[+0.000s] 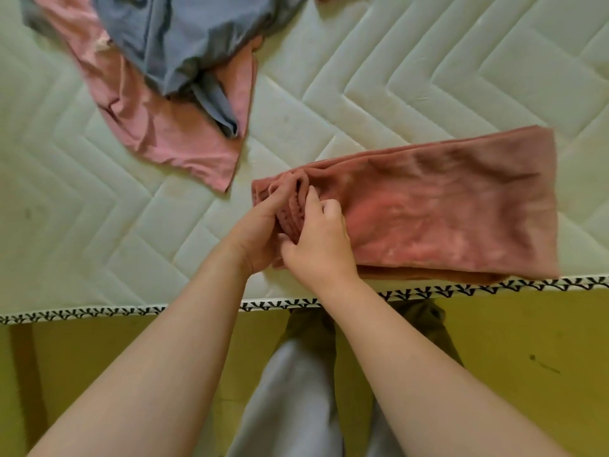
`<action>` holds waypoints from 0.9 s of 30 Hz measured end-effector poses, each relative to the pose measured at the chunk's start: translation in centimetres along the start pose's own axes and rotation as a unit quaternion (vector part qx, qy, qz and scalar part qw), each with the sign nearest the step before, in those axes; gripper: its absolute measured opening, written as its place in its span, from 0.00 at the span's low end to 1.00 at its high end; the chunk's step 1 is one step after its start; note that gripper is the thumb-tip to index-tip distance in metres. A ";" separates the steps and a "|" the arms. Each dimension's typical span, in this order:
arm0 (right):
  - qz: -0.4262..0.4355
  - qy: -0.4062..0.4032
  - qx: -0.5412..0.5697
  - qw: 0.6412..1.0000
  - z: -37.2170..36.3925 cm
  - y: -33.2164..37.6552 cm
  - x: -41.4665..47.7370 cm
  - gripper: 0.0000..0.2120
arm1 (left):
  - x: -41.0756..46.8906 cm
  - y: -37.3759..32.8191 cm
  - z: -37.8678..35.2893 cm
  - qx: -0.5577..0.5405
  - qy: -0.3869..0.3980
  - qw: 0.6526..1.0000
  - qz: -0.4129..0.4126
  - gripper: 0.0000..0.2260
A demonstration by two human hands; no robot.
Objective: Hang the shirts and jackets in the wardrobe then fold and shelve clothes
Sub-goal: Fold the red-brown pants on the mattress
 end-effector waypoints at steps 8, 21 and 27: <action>-0.053 0.081 0.103 0.990 -1.7 -1.7 1.0 0.31 | 0.7 0.4 4.6 0.303 -0.179 0.932 -0.088 0.15; -0.166 -0.326 0.045 0.930 19.9 -13.8 6.4 0.22 | 0.7 2.6 5.7 0.335 -0.312 0.889 -0.014 0.32; -0.273 -0.252 0.035 0.928 22.4 -18.7 9.4 0.31 | 2.0 2.3 5.8 0.288 -0.203 0.936 0.003 0.33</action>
Point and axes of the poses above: each hand's wrist, its own x-axis towards the middle knuckle, its own z-axis out of the back of the hand, y = z × x, the point moved 5 cm from there along x, towards the middle knuckle, and after that the axes turned 14 degrees about -z, right-handed, at the moved point
